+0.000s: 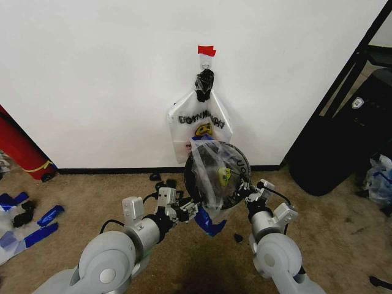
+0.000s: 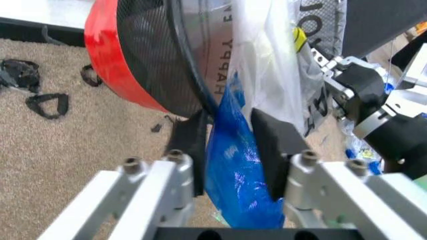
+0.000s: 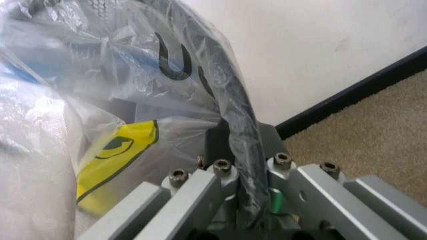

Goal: Pick up the garbage bag from the wall and place it over the trash bin.

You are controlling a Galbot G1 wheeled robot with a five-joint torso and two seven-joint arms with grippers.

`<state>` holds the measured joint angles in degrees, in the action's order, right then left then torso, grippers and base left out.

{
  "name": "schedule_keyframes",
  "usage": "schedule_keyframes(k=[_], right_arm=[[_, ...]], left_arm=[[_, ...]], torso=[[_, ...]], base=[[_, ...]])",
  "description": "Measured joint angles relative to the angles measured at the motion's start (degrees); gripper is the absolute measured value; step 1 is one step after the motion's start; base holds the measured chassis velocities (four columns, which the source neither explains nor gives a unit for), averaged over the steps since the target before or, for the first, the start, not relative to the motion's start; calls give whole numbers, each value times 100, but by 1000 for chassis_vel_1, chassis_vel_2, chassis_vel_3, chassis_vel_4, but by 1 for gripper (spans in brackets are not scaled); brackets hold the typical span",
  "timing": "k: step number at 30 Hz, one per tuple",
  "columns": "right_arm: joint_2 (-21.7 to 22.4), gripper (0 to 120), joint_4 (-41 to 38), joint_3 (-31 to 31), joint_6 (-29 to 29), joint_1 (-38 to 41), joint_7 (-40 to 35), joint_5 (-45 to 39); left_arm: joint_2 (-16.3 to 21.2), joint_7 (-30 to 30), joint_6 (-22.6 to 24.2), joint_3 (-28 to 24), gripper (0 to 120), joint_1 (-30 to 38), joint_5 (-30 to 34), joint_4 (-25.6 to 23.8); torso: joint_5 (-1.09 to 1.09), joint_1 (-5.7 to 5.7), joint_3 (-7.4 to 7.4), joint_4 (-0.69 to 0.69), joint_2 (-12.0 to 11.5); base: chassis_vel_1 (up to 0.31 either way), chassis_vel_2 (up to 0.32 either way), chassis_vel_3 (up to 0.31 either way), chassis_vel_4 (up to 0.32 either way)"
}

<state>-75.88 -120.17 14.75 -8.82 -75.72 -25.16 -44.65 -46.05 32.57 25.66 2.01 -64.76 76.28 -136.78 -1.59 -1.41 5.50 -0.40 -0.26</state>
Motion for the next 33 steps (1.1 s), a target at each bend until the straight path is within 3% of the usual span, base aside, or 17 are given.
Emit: schedule_keyframes(k=[6, 24, 33], right_arm=[[-24, 0, -14, -34, 3, -25, -2, 34], [11, 0, 335, 170, -15, 37, -18, -72], [91, 0, 197, 229, -57, -23, -19, -376]], left_arm=[[0, 19, -8, 17, 4, 23, -5, 2], [187, 0, -117, 280, 0, -98, 9, -292], [132, -7, -229, 349, 0, 116, 6, 184]], torso=[[0, 0, 0, 0, 0], [1, 0, 0, 2, -1], [0, 0, 0, 0, -1]], base=[[0, 0, 0, 0], [0, 0, 0, 0], [0, 0, 0, 0]])
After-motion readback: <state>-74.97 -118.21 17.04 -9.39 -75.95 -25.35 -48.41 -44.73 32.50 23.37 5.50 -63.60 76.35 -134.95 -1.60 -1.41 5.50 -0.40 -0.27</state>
